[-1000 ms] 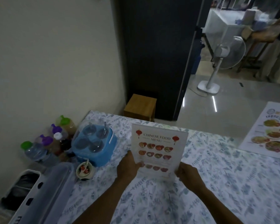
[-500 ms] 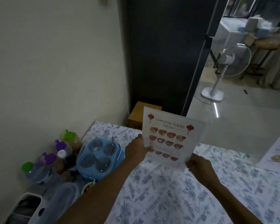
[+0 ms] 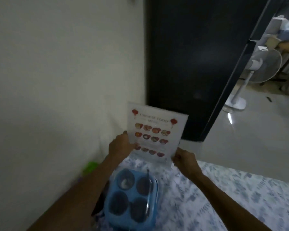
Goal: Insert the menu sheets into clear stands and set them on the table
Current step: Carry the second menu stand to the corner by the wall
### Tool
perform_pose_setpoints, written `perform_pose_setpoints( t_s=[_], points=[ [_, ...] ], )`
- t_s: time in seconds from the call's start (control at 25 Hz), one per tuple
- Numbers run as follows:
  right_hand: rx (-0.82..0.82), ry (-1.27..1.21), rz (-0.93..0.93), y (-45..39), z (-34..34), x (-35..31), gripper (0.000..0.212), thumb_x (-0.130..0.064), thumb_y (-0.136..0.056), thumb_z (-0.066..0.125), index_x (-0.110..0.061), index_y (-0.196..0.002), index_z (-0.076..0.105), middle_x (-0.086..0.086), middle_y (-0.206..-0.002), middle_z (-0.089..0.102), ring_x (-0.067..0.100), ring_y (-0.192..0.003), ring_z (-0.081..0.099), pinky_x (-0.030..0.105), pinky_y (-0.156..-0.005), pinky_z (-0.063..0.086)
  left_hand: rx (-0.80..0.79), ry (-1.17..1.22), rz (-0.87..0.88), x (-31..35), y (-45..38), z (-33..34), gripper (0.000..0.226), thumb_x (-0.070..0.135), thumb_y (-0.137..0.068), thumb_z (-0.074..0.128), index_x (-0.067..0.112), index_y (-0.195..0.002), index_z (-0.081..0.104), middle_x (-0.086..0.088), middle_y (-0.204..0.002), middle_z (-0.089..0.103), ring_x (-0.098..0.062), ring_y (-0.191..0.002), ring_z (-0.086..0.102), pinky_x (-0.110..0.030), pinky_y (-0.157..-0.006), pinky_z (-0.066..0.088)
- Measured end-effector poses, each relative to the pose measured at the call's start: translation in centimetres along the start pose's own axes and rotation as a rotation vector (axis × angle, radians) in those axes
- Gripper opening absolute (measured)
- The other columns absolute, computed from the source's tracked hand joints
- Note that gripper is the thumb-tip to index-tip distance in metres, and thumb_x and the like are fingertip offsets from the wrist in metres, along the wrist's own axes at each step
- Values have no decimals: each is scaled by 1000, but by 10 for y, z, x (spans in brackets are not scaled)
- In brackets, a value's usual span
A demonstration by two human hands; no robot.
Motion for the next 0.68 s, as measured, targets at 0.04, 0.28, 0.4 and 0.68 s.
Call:
perform_pose_setpoints(
  t_s=[0.04,0.28,0.4,0.68],
  points=[
    [-19,-2,-13,-10,19,-7,10,-20,-98,55,-20,-96,65,-4,-90,67,-4,-71,59,5,-56,47,-6,9,-33,-19,-6,-3,64,51,-73,80,16,-122,59,-4,-114,70,-26,-99,68,-32,-79,52],
    [-102,-61,1,-56,105,-13,8,-14,-95,58,-12,-98,65,8,-97,69,24,-88,69,17,-68,57,32,58,-155,-93,-40,-8,41,31,-83,78,4,-111,65,-12,-110,73,-28,-96,70,-38,-80,59],
    [-102,-35,-23,-70,112,-20,9,-13,-95,57,-16,-98,65,-9,-87,64,5,-76,62,11,-66,51,22,15,-196,-95,-51,-8,20,19,-90,69,1,-97,67,-10,-92,72,-24,-77,68,-30,-64,56],
    [-130,-41,-79,-79,113,-32,21,-11,-96,56,-19,-114,62,-14,-102,60,1,-90,59,9,-69,48,-22,-439,-13,-85,-58,6,24,18,-101,49,10,-107,70,-7,-106,73,-21,-95,71,-26,-78,54]
  ],
)
Point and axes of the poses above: each hand's wrist, its own y-axis away from the middle knuckle, its own z-axis out of the palm, x = y × z, the point moved 6 cm from there along -y, towards the middle knuckle
